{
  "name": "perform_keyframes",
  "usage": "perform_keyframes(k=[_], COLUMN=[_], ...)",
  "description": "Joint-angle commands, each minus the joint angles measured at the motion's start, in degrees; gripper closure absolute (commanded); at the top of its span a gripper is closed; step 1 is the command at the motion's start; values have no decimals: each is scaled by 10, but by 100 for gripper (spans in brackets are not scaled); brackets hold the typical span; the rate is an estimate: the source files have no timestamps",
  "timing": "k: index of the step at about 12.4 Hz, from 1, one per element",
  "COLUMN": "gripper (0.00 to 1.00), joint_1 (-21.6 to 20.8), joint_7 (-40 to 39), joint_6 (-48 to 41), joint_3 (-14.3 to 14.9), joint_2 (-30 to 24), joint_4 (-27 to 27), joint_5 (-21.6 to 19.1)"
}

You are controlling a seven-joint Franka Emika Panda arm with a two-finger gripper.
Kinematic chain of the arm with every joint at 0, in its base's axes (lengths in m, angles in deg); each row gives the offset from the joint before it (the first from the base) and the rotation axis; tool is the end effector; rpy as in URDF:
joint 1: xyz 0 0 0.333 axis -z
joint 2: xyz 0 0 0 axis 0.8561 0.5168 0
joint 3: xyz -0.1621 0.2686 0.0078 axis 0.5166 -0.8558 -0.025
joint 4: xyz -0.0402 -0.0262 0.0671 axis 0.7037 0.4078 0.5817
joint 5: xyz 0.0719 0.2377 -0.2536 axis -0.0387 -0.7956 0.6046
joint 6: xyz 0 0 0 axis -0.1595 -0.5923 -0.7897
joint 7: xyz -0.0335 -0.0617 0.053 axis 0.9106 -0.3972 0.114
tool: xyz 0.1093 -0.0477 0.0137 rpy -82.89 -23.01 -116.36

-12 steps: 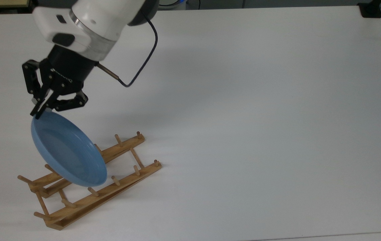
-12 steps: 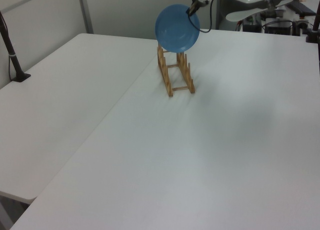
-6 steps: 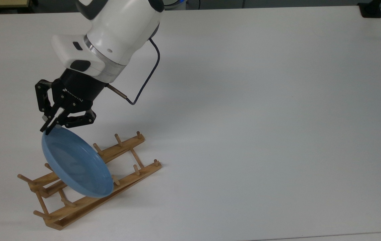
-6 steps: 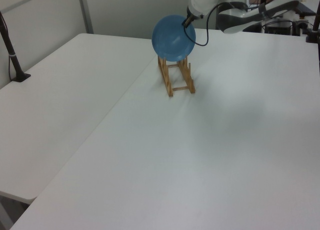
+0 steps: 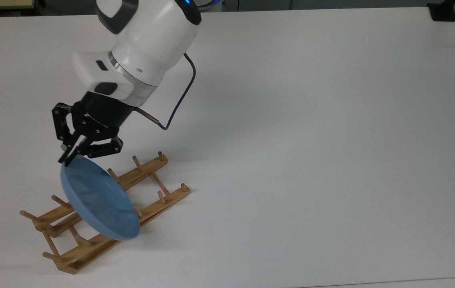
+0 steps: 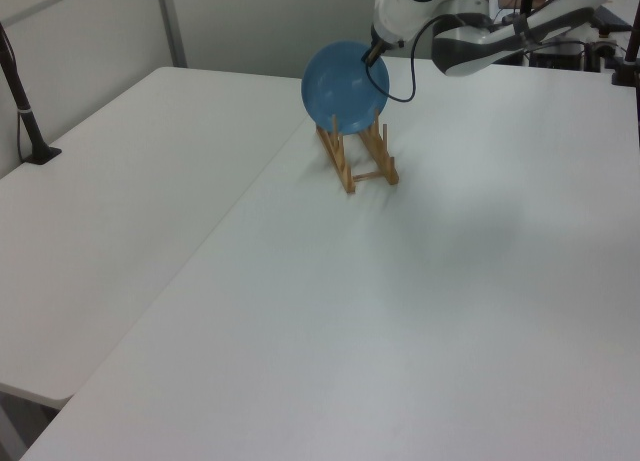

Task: Place plate in plate rack
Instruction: 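Carry the upright plate over the wooden rack and lower it between pegs, then open the gripper to release the plate in the rack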

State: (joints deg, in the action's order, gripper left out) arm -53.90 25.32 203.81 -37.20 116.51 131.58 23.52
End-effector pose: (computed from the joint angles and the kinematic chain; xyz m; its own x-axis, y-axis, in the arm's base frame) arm 0.7038 -0.0666 0.4710 0.8042 0.0782 0.5893 -0.3302 -0.7656 0.5522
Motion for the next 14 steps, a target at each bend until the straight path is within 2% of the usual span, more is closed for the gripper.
perform_keyframes(k=[1,2,3,5,6,7,9,13,14], gripper=[76,75,65,8,1,0,0,0,0], joint_1=[-6,-6,-6,-7,-9,-16,-31,-54,-61], joint_7=[15,15,15,15,20,28,45,40,17], joint_6=[13,17,17,16,15,14,9,-26,-58], joint_3=[5,5,5,4,4,3,1,-1,-1], joint_2=[-6,-6,-7,-12,-16,-22,-35,-70,-85], joint_4=[15,14,13,12,12,12,12,18,24], joint_5=[15,15,15,9,6,4,-36,-166,-212])
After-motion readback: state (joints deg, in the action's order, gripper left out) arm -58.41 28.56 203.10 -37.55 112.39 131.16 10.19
